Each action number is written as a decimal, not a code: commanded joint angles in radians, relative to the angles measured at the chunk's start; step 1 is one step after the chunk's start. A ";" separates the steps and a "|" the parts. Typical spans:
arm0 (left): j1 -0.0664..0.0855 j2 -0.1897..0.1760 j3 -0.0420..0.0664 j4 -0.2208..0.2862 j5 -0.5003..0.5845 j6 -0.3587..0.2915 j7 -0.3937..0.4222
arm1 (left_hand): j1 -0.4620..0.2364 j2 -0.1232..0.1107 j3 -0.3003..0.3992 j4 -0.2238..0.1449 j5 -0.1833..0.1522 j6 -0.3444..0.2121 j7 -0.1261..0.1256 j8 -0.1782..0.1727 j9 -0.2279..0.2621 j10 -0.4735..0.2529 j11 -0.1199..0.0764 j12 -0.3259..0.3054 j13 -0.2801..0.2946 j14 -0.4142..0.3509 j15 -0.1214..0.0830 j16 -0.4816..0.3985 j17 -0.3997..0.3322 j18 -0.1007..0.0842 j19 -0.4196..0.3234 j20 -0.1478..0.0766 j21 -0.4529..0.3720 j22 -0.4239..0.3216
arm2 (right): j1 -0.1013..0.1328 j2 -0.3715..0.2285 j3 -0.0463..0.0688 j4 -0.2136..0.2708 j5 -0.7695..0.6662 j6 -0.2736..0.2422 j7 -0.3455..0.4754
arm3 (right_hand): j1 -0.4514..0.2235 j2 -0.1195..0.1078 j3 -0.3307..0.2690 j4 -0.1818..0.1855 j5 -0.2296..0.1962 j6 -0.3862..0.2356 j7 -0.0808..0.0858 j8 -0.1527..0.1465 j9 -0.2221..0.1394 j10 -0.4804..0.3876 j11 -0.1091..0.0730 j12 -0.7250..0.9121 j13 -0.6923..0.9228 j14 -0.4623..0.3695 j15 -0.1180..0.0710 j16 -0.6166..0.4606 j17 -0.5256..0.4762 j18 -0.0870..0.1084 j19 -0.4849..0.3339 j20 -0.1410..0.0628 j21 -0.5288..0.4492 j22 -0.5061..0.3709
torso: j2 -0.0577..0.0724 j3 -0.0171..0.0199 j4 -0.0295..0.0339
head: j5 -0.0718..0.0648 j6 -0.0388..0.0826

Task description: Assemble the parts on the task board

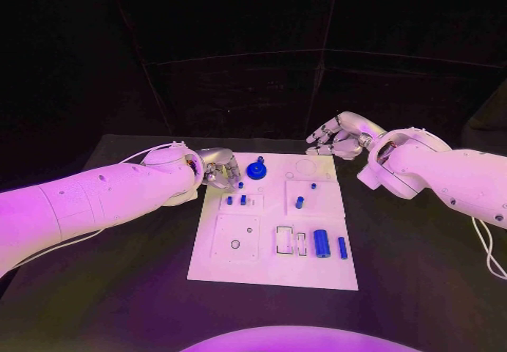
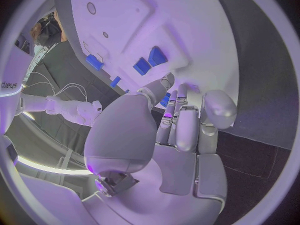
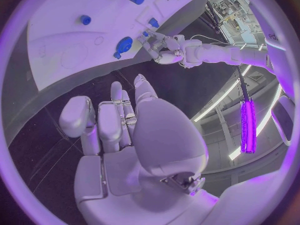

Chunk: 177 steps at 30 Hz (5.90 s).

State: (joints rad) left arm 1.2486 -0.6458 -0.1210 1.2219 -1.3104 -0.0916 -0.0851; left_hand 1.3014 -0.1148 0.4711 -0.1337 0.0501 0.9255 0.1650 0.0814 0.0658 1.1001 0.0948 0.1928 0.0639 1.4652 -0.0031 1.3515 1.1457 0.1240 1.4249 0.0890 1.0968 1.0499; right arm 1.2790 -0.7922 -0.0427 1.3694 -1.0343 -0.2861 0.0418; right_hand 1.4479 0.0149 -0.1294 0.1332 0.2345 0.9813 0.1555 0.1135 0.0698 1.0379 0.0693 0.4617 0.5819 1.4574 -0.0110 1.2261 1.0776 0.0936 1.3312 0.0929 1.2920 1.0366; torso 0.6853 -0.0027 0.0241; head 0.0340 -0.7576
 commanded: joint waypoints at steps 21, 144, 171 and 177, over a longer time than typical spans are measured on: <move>0.001 -0.157 0.000 0.114 1.178 -0.131 0.510 | -0.029 0.022 0.006 0.031 -0.002 0.111 0.006 0.045 0.006 0.036 0.003 0.001 0.006 -0.165 0.014 -0.252 -0.385 0.057 -0.209 0.021 -0.393 -0.365 | -0.084 0.000 -0.001 0.057 -0.702 0.061 -0.209 | 0.108 -0.017 0.092 -0.046 -0.082 0.074 -0.017 -0.028 -0.004 0.062 0.004 -0.269 -0.341 0.028 0.002 -0.021 0.005 0.002 0.040 0.002 0.009 0.029 | -0.001 -0.0025 0.0003 | -0.044 0.028; 0.001 -0.177 -0.002 0.137 1.298 -0.084 0.534 | 0.009 0.031 -0.025 0.010 -0.001 0.078 0.024 0.043 0.002 0.002 0.017 0.018 0.009 -0.243 0.025 -0.322 -0.515 0.058 -0.232 0.028 -0.441 -0.396 | -0.203 0.211 -0.017 0.200 -0.633 0.070 -0.137 | -0.030 -0.113 0.589 -0.134 -0.134 0.172 -0.017 -0.048 -0.001 0.182 0.000 -0.366 -0.514 0.039 -0.006 0.024 0.012 -0.008 0.070 -0.005 0.056 0.100 | 0.000 -0.0003 -0.0008 | 0.035 -0.025; 0.001 -0.177 -0.002 0.133 1.299 -0.078 0.530 | 0.009 0.031 -0.025 0.010 -0.001 0.078 0.024 0.043 0.002 0.002 0.017 0.018 0.009 -0.243 0.025 -0.322 -0.515 0.058 -0.232 0.028 -0.441 -0.396 | -0.204 0.211 -0.018 0.194 -0.638 0.101 -0.150 | -0.037 -0.114 0.591 -0.134 -0.133 0.171 -0.016 -0.047 0.000 0.182 0.001 -0.367 -0.514 0.038 -0.005 0.024 0.010 -0.008 0.069 -0.005 0.056 0.099 | 0.001 -0.0010 -0.0003 | 0.038 -0.031; 0.001 -0.177 -0.002 0.133 1.299 -0.077 0.529 | 0.009 0.031 -0.025 0.010 -0.001 0.078 0.024 0.043 0.002 0.002 0.017 0.018 0.009 -0.243 0.025 -0.322 -0.515 0.058 -0.232 0.028 -0.441 -0.396 | -0.204 0.215 -0.034 0.196 -0.650 0.109 -0.158 | -0.044 -0.118 0.591 -0.134 -0.135 0.168 -0.016 -0.048 -0.001 0.179 0.002 -0.369 -0.514 0.038 -0.004 0.023 0.008 -0.008 0.068 -0.004 0.055 0.097 | 0.000 -0.0012 -0.0007 | 0.039 -0.034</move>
State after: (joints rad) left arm 1.2478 -0.8231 -0.1240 1.3543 -0.0160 -0.1811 0.4411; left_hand 1.3000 -0.0868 0.4474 -0.1216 0.0501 1.0112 0.1873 0.1242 0.0690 1.1113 0.1126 0.2052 0.0717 1.2293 0.0218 1.0333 0.6318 0.1693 1.2017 0.1194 0.6623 0.6555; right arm 1.0745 -0.5782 -0.0736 1.5631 -1.6680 -0.1972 -0.1088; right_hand 1.4127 -0.1054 0.4563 0.0015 0.0967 1.1479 0.1309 0.0598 0.0683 1.2199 0.0646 0.0984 0.0687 1.4669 -0.0128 1.2451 1.0874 0.0930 1.3939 0.0874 1.3427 1.1352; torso 0.6856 -0.0037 0.0238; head 0.0725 -0.7908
